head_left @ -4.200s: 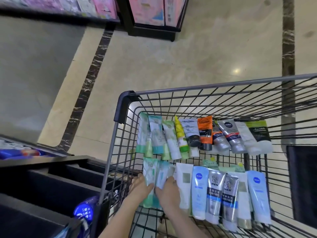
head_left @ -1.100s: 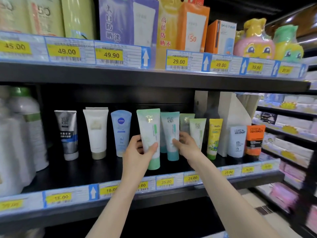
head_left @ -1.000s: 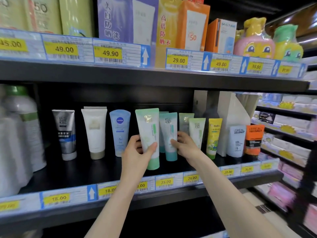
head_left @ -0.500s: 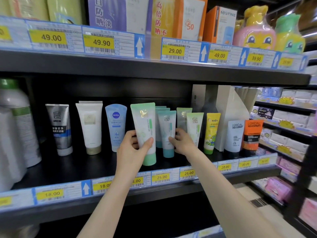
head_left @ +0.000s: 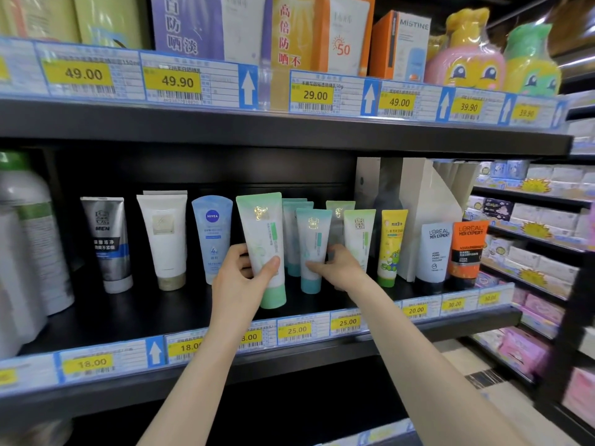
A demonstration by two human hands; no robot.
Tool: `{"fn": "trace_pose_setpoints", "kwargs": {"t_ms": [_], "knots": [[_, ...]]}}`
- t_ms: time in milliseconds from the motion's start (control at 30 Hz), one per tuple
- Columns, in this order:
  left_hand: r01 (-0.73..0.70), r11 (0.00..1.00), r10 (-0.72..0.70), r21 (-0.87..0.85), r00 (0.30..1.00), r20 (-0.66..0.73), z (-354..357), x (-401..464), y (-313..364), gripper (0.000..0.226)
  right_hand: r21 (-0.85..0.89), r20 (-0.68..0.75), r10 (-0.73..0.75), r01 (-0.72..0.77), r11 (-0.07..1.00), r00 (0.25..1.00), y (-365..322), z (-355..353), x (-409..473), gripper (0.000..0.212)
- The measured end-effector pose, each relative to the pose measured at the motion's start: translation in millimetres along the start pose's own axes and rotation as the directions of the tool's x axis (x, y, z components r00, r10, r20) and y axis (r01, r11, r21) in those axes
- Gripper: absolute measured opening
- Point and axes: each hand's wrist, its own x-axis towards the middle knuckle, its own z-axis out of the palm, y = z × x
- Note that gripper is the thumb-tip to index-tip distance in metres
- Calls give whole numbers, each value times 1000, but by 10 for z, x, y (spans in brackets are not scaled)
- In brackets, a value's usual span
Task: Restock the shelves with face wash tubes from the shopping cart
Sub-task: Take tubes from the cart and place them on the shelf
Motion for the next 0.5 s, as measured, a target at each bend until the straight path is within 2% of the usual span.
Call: {"fn": "trace_pose_setpoints", "kwargs": {"t_ms": [200,500], "knots": [[0,1000,0,21,1000,7,6,5,-10,26,-209,-35,-20,12,978,999,-78,46,12,57],[21,997,-22,72,1000,15,10,20,-9,28,-236,44,-41,50,970,998,-89,15,-8,55]]}}
